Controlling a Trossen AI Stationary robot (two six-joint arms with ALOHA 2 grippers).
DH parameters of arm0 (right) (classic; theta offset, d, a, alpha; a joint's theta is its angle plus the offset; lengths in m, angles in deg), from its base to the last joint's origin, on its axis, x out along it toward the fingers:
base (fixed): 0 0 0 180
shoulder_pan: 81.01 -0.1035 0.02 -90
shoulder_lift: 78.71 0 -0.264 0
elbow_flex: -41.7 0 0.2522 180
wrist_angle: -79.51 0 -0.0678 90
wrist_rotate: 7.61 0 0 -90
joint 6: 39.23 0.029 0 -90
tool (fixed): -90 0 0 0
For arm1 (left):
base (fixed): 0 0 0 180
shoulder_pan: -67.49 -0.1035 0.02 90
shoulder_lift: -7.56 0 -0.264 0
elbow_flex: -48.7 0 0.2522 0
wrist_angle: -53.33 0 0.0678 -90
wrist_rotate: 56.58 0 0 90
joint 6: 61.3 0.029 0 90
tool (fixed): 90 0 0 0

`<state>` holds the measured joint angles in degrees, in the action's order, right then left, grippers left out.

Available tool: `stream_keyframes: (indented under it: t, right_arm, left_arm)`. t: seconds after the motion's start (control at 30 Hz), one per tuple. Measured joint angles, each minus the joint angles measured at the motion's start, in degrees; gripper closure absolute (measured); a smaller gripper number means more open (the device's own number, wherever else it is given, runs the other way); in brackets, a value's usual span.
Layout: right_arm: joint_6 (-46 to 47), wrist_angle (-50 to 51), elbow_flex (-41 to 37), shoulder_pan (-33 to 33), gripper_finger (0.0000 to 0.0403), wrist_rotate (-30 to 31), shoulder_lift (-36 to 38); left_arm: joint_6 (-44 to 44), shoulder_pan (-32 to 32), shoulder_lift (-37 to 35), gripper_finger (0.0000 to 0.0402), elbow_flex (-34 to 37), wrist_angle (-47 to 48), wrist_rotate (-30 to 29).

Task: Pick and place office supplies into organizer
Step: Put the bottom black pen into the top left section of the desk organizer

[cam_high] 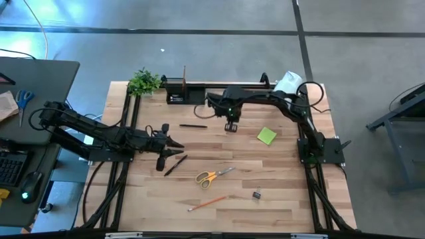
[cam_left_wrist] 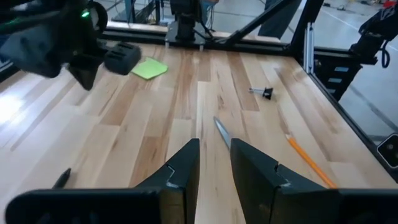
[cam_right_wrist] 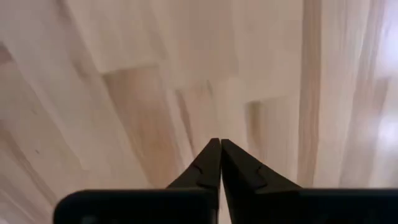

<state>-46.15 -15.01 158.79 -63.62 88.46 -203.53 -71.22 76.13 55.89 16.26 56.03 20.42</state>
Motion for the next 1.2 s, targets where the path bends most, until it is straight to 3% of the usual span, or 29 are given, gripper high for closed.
stream_keyframes:
  t: [0.17,0.47,0.67,0.8,0.9,1.0,1.2]
  right_arm:
    - [0.8,-9.3,-5.3,-5.2,0.04,0.4,6.5]
    - [15.0,-34.8,-38.1,-13.5,0.04,-1.2,31.8]
    - [22.6,-44.2,-52.3,-23.9,0.0401,1.4,44.4]
    - [23.5,-48.3,-56.4,-30.7,0.0402,3.0,46.7]
    - [26.5,-49.2,-57.8,-33.8,0.0402,7.9,46.4]
    - [28.0,-52.0,-59.5,-34.9,0.0399,12.9,46.0]
    - [28.1,-58.4,-62.2,-35.5,0.0398,13.6,46.0]
  left_arm:
    - [-0.9,0.0,0.0,0.0321,0.0,1.4,0.0]
    - [-1.6,0.0,0.3,0.0321,0.0,0.4,-0.1]
    - [-2.5,0.0,0.4,0.0321,0.0,-0.8,-0.1]
    - [-2.5,0.0,0.8,0.0321,0.0,-1.8,-0.1]
    - [-2.6,0.0,1.9,0.0321,0.0,-0.9,-0.2]
    - [-4.2,0.0,3.5,0.0321,0.0,0.9,-2.3]
    - [-9.1,0.0,7.1,0.0321,0.0,8.6,-4.8]
